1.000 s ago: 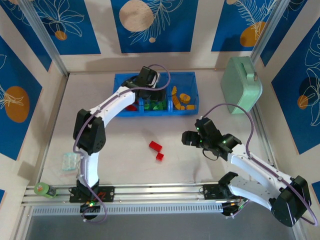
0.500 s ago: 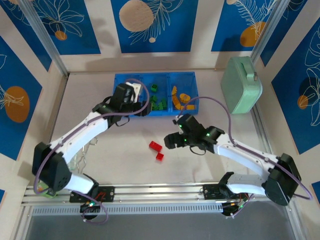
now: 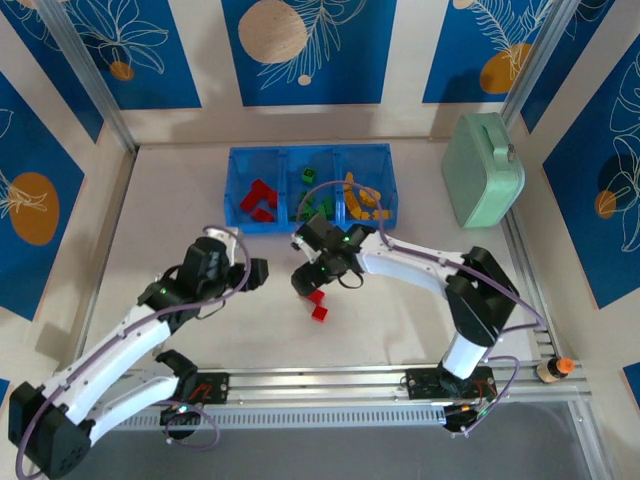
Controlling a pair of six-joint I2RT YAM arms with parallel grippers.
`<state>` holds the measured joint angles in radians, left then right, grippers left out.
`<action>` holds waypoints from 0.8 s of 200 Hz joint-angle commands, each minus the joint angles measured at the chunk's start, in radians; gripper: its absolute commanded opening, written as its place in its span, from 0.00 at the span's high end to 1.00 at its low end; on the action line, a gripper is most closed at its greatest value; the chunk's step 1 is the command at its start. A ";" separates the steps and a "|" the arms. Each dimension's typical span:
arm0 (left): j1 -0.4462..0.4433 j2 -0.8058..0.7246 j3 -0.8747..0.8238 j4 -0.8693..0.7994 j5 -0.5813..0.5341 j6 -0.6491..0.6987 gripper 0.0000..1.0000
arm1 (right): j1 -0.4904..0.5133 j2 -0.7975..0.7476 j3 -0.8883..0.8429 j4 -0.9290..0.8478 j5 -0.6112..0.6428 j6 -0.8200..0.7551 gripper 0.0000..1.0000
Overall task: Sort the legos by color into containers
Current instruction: Pick up the lego from the center of the table.
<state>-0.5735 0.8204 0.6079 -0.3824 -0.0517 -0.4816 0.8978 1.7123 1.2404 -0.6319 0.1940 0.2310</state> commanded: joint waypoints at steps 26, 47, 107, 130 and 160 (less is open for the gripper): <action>-0.014 -0.188 -0.140 -0.087 0.038 -0.114 0.22 | 0.041 0.164 0.116 -0.112 0.002 -0.068 0.20; -0.014 -0.239 -0.166 -0.114 0.032 -0.127 0.22 | 0.048 0.226 0.151 -0.136 0.029 -0.073 0.22; -0.015 -0.248 -0.161 -0.116 0.030 -0.110 0.24 | 0.051 0.311 0.215 -0.182 0.107 -0.059 0.30; -0.015 -0.249 -0.162 -0.112 0.032 -0.112 0.25 | 0.053 0.323 0.218 -0.183 0.109 -0.055 0.38; -0.014 -0.250 -0.151 -0.120 0.026 -0.107 0.25 | 0.056 0.339 0.229 -0.192 0.118 -0.048 0.48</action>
<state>-0.5812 0.5724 0.4473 -0.4889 -0.0330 -0.5869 0.9436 2.0209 1.4357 -0.7853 0.2966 0.1787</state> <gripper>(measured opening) 0.747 0.550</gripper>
